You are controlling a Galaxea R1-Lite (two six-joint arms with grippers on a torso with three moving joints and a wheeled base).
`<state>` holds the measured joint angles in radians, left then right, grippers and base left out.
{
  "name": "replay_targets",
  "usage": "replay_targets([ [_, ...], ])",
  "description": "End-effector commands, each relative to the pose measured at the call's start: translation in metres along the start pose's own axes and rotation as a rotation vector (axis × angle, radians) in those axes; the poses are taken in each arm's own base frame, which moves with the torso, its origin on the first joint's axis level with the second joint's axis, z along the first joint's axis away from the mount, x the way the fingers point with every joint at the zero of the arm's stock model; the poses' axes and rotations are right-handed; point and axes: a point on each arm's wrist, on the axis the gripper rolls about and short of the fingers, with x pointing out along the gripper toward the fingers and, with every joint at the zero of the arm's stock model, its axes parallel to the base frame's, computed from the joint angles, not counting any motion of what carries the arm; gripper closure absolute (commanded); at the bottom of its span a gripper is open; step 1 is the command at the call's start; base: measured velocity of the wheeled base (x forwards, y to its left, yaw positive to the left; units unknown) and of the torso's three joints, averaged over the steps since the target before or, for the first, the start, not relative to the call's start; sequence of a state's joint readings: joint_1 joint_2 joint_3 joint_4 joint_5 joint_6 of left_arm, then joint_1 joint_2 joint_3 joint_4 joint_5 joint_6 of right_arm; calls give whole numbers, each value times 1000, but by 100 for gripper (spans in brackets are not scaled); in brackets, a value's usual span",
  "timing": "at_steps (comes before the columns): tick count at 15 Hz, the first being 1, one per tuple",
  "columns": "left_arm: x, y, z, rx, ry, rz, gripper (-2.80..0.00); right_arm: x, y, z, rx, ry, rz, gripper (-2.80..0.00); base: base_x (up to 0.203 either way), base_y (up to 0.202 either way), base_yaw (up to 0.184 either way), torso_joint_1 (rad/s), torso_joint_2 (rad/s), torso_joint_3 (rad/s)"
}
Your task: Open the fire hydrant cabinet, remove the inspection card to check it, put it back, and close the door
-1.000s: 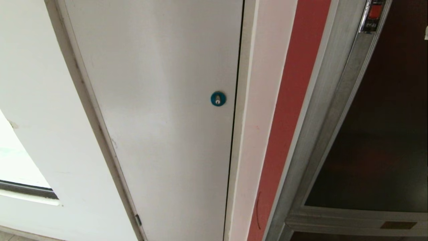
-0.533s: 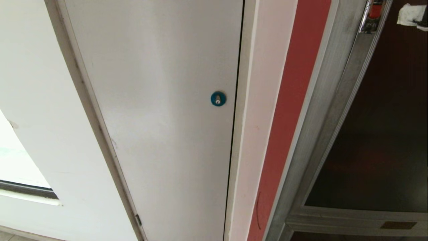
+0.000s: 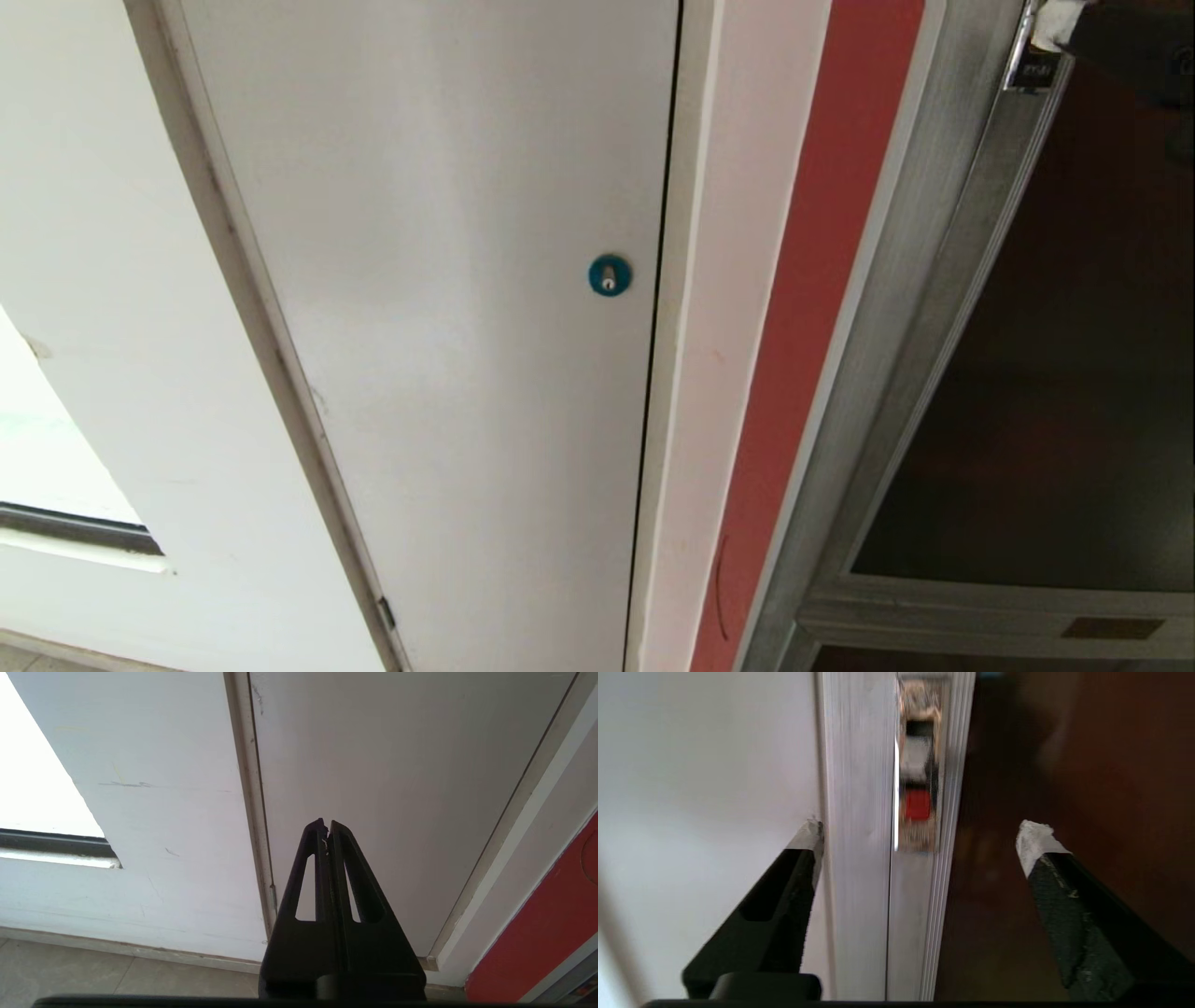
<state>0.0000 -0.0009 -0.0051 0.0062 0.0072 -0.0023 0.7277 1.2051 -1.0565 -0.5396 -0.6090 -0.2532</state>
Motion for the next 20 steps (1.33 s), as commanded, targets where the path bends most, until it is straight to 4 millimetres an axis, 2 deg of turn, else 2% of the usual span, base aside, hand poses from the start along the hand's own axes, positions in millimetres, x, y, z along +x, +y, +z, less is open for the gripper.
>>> replay_targets([
  [1,0,0,0,-1,1,0,0,11,14,-9,2,-59,-37,-280,0,0,0,0,0,0],
  [4,0,0,0,-1,1,0,0,15,18,-12,-10,-63,-52,-280,0,0,0,0,0,0],
  [13,0,0,0,-1,0,0,0,23,17,1,10,-98,-80,-280,0,0,0,0,0,0],
  [20,0,0,0,-1,0,0,0,35,11,-8,-25,-80,-131,-280,0,0,0,0,0,0],
])
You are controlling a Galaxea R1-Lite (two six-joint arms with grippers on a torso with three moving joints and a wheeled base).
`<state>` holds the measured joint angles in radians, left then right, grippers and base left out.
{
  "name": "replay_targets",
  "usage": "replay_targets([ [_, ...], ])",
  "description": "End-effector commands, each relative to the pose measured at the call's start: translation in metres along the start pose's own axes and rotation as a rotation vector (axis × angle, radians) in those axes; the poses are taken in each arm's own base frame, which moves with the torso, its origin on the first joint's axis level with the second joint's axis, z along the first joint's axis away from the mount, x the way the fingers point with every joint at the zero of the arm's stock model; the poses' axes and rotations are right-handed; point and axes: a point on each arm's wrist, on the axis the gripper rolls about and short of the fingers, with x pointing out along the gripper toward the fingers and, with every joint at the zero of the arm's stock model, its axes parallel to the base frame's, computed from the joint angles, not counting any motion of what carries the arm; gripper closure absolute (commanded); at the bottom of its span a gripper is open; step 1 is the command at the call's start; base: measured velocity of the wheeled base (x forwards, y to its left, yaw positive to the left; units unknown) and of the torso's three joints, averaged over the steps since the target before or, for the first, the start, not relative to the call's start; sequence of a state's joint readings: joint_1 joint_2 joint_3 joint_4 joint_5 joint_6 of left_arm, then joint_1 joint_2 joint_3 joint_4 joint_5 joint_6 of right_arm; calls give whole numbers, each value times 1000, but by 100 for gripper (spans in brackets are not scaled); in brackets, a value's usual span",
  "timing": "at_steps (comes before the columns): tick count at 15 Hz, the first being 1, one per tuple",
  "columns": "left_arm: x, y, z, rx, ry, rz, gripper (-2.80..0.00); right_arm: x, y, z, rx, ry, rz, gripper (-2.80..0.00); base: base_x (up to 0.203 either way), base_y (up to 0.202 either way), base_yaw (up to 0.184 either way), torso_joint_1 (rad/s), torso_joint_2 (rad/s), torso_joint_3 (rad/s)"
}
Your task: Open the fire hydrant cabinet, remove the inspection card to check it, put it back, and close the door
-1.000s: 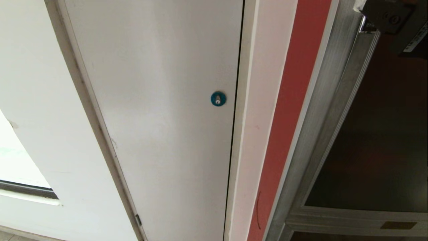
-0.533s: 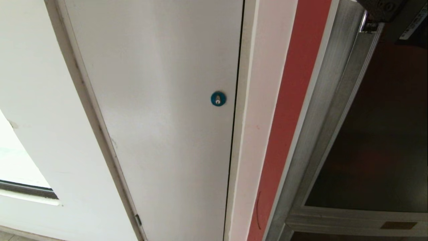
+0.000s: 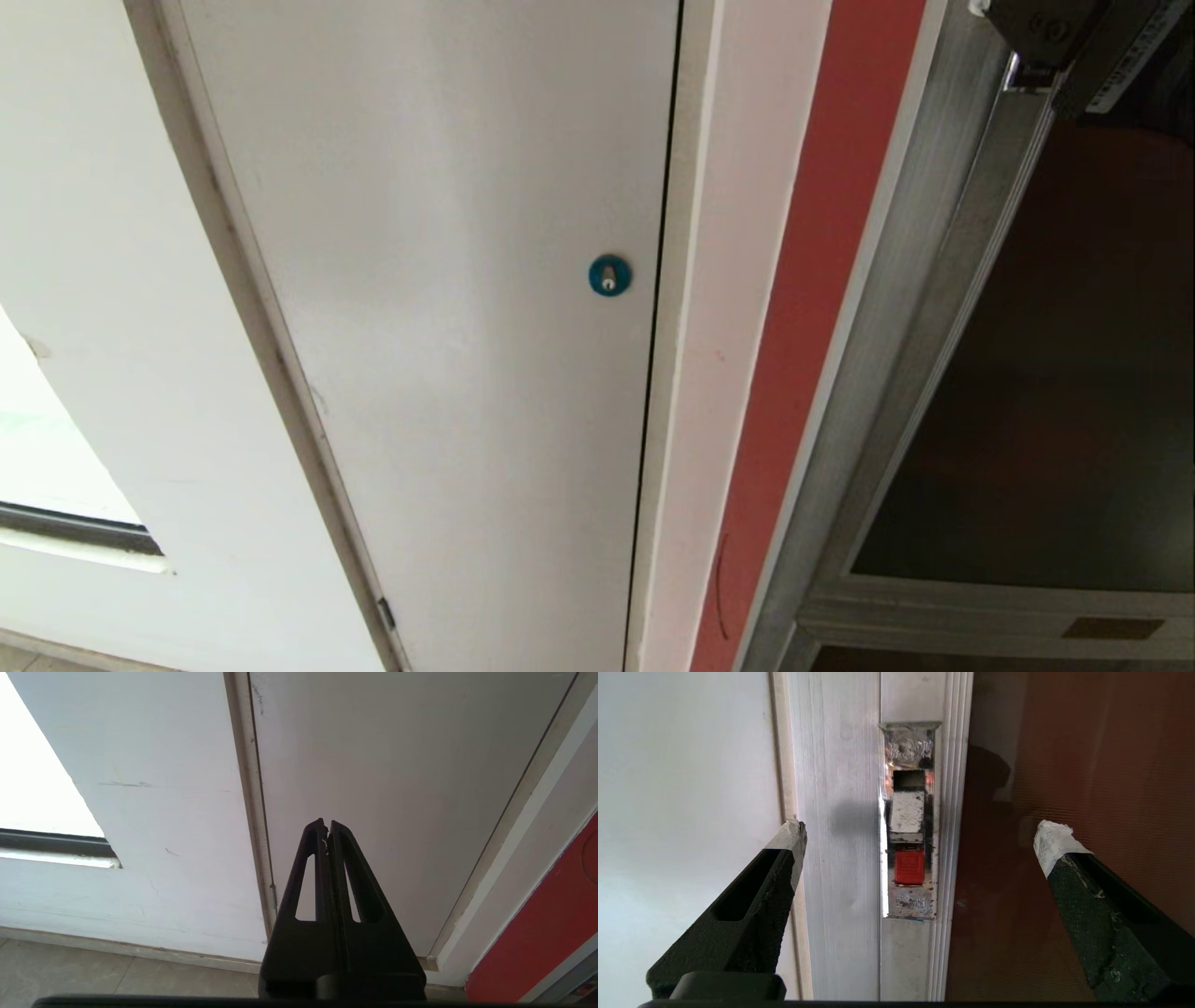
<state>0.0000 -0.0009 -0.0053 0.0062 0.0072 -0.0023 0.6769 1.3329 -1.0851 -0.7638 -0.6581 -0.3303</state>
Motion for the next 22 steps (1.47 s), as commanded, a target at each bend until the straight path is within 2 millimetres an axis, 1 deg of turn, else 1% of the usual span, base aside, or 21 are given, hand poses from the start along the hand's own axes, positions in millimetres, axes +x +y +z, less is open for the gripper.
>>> replay_targets([
  [1,0,0,0,-1,1,0,0,3,1,-1,-4,1,-9,-280,0,0,0,0,0,0],
  [6,0,0,0,-1,1,0,0,8,2,3,4,-14,-20,-280,0,0,0,0,0,0],
  [7,0,0,0,-1,0,-1,0,8,1,3,3,-14,-22,0,0,0,0,0,0,0],
  [15,0,0,0,-1,1,0,0,8,2,2,-1,-7,-20,0,0,0,0,0,0,0],
  [22,0,0,0,-1,0,0,0,3,-2,7,9,-16,-19,0,0,0,0,0,0,0],
])
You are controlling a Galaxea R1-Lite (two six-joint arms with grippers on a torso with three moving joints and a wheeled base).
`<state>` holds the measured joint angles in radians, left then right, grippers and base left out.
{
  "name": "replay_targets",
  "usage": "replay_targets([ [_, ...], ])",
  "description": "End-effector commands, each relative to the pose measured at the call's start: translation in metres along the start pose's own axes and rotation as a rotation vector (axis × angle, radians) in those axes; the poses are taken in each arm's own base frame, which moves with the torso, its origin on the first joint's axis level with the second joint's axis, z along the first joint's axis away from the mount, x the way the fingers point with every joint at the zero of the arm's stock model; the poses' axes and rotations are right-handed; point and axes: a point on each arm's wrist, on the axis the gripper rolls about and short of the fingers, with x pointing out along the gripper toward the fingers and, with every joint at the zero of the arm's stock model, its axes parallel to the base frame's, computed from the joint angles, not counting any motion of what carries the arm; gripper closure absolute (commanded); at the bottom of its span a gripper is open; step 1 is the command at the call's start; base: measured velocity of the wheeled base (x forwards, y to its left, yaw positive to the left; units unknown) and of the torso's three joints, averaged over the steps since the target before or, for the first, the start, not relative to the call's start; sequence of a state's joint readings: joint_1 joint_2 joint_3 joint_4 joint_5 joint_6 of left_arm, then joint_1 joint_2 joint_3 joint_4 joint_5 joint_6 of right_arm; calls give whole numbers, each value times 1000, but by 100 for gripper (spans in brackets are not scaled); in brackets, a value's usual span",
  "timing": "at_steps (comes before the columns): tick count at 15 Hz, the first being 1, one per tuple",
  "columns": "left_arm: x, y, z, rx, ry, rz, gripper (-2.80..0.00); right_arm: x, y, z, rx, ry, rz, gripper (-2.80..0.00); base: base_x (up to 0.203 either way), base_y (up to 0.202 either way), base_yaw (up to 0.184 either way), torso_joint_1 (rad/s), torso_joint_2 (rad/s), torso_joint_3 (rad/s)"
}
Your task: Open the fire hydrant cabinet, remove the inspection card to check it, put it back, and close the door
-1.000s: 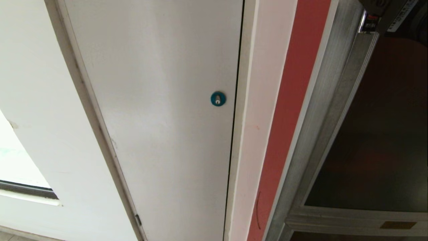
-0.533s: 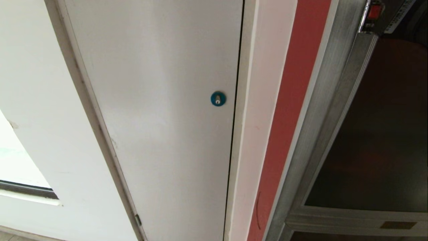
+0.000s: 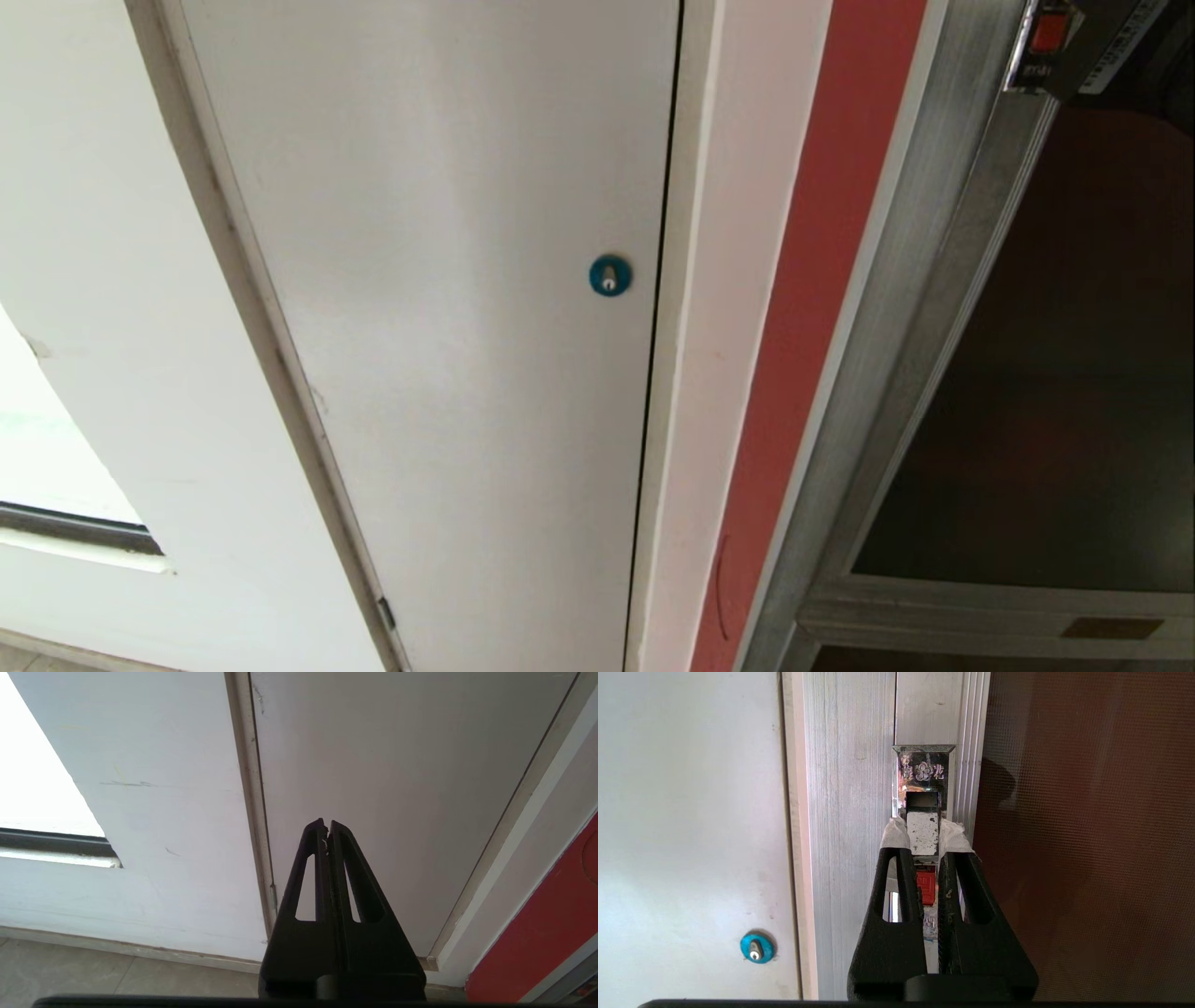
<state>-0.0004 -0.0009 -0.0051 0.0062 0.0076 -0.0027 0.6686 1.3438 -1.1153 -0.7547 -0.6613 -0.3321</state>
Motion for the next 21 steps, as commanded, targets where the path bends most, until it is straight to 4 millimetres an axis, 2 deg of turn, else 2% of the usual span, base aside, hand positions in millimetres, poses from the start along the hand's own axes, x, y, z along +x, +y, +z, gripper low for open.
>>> replay_targets([
  [1,0,0,0,0,0,0,0,-4,-3,5,13,-12,-2,0,0,0,0,0,0,0],
  [9,0,0,0,1,0,0,0,-28,-21,19,6,3,24,0,0,0,0,0,0,0],
  [21,0,0,0,0,0,0,0,-38,-31,22,5,-3,21,0,0,0,0,0,0,0],
])
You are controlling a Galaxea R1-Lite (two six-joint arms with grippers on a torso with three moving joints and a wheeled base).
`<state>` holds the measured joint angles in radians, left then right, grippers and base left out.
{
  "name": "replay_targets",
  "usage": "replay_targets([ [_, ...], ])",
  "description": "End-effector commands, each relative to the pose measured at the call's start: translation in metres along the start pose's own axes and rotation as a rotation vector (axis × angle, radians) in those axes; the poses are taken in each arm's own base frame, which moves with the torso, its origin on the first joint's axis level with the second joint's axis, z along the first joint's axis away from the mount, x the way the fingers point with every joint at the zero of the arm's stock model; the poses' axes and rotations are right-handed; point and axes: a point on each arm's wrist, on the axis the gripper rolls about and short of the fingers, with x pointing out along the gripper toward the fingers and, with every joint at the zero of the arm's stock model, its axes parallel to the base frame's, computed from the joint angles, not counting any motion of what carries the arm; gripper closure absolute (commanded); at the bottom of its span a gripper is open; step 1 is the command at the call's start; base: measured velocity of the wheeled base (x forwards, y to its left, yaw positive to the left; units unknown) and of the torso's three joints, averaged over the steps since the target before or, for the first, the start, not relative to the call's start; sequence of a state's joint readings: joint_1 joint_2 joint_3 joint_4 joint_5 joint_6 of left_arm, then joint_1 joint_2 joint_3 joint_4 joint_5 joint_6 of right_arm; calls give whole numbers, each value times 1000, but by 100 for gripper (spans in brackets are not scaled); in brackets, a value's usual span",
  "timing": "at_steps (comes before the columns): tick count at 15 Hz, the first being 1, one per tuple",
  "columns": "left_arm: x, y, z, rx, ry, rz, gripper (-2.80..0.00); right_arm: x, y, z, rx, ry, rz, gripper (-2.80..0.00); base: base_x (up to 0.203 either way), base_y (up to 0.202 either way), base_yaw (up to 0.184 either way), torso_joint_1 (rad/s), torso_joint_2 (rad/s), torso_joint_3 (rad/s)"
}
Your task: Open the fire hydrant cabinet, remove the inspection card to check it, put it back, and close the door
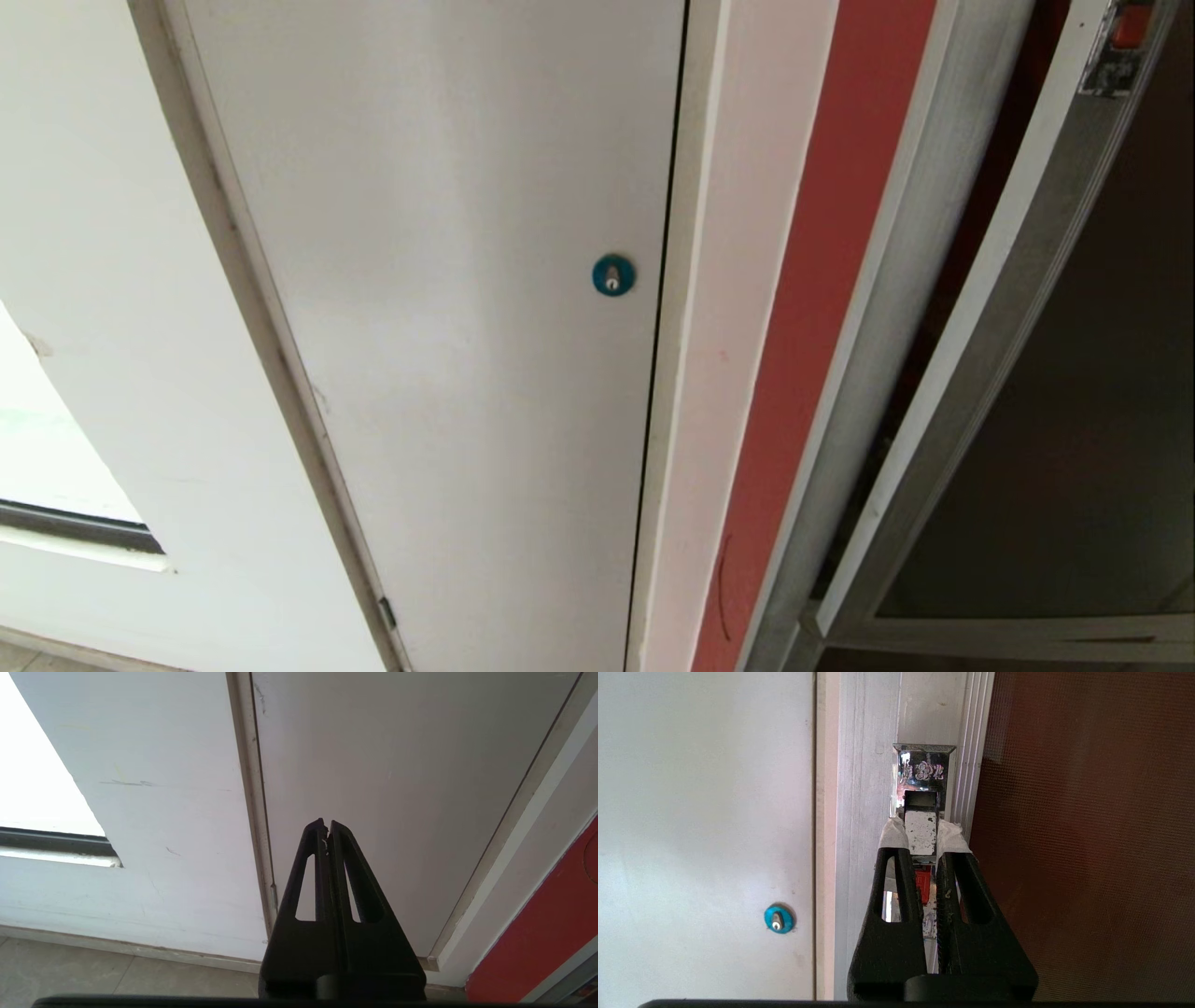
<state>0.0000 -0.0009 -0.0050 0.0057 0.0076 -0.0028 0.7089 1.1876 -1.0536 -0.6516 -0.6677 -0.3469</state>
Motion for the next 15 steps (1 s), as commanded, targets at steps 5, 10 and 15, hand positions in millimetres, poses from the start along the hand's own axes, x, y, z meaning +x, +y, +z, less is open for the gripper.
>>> replay_targets([
  [5,0,0,0,0,0,0,0,-6,-4,-4,-18,21,3,0,0,0,0,0,0,0],
  [10,0,0,0,0,0,0,0,-8,-5,-4,-19,20,3,0,0,0,0,0,0,0],
  [15,0,0,0,1,1,0,0,-9,-7,-3,-18,19,4,0,0,0,0,0,0,0],
])
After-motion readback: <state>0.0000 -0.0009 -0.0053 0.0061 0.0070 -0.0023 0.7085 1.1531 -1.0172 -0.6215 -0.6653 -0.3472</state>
